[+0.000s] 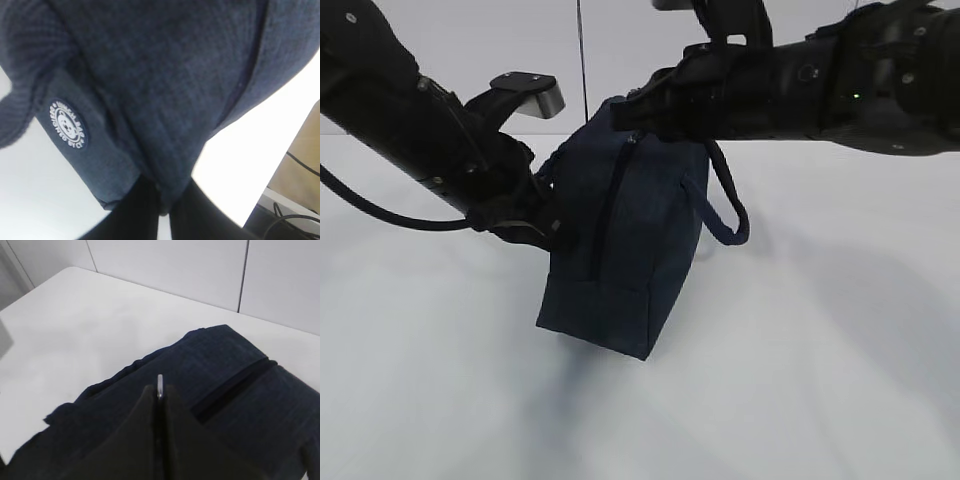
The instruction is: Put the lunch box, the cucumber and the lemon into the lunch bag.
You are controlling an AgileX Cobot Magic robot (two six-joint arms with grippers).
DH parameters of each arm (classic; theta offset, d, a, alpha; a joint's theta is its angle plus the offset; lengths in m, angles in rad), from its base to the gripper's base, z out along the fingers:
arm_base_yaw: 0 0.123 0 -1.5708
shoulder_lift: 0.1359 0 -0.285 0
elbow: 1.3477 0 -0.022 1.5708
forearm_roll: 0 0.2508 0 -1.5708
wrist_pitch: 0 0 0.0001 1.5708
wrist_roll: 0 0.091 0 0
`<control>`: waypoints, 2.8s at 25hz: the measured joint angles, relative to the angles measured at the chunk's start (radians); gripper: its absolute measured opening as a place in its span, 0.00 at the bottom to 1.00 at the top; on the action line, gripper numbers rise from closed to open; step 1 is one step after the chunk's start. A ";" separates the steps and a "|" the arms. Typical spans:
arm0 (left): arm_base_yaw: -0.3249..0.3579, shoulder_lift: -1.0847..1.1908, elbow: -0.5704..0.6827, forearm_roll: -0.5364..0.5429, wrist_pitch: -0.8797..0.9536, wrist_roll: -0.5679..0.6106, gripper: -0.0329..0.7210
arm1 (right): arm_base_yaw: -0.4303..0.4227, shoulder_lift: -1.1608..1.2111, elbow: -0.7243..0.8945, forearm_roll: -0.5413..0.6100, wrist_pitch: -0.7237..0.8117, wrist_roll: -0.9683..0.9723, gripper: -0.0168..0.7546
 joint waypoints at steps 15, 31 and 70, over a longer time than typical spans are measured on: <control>0.000 -0.006 0.000 0.023 0.021 0.002 0.04 | -0.098 0.106 -0.124 -0.107 0.048 0.059 0.02; 0.000 -0.006 0.000 0.023 0.055 0.002 0.04 | -0.121 0.245 -0.277 -0.131 0.033 0.078 0.02; 0.000 0.037 -0.446 0.284 0.390 -0.398 0.39 | -0.185 0.344 -0.365 -0.214 -0.218 0.210 0.02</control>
